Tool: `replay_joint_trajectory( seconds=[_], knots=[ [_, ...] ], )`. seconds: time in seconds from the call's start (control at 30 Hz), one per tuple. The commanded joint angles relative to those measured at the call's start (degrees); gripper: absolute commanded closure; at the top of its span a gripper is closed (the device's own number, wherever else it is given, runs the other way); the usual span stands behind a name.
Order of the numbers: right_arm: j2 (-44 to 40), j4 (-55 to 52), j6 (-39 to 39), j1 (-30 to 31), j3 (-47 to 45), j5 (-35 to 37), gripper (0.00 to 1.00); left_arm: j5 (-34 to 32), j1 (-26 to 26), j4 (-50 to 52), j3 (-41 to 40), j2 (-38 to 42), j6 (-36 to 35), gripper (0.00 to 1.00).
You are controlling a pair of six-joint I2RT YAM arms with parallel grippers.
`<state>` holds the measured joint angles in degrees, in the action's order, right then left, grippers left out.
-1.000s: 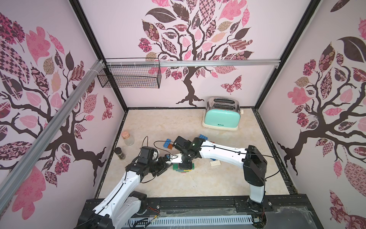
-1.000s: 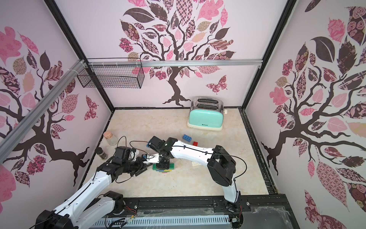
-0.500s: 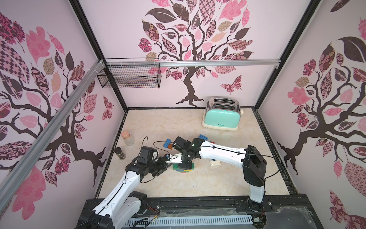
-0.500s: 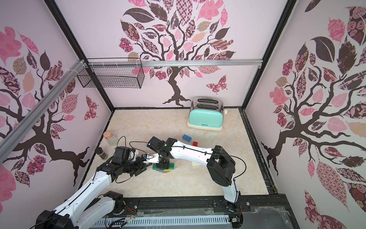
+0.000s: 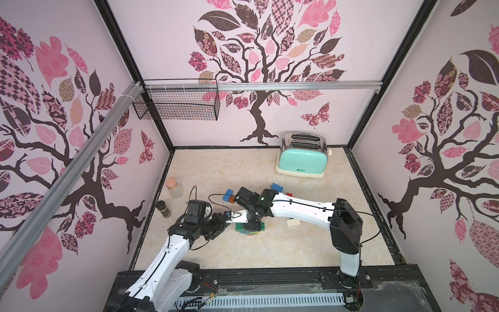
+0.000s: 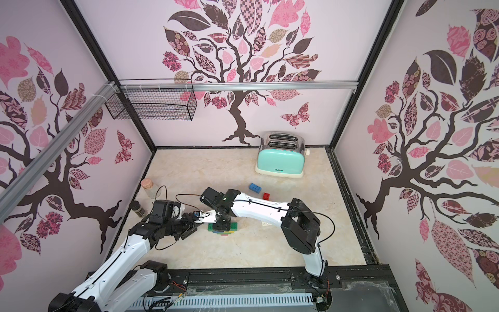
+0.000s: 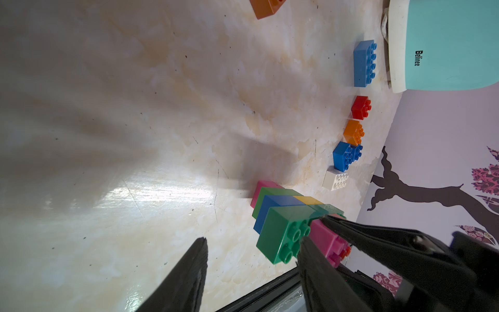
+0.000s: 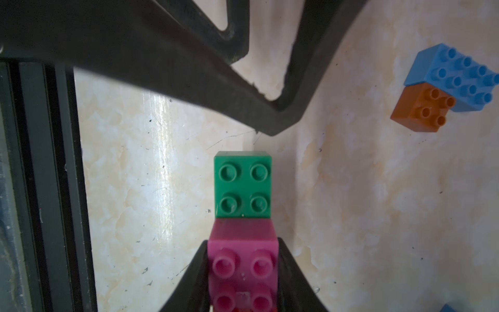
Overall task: Assemble a heart with lego
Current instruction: Assemble the lego brick with the lego brick.
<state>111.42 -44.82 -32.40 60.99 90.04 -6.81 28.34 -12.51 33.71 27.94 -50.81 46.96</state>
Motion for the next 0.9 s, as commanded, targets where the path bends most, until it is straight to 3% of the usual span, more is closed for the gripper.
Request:
replay_joint_trajectory(
  seconds=[0.0, 0.3, 0.63, 0.87],
  knots=[
    [5.77, -7.96, -0.73, 0.27, -3.53, -1.48, 0.70, 0.21, 0.39, -0.32, 0.62, 0.41, -0.35, 0.43],
    [3.76, -2.76, -0.15, 0.27, -5.94, 4.05, 0.70, 0.03, 1.09, 0.45, 0.93, 0.97, -0.59, 0.43],
    [-0.42, -1.62, -1.85, 0.27, -4.95, 0.22, 0.67, -0.02, 1.40, 0.75, 1.09, 0.73, -0.81, 0.43],
    [-1.66, -2.29, -3.17, 0.27, -2.54, -0.30, 0.50, -0.01, 1.44, 0.83, 1.06, 1.12, -0.90, 0.43]
  ],
)
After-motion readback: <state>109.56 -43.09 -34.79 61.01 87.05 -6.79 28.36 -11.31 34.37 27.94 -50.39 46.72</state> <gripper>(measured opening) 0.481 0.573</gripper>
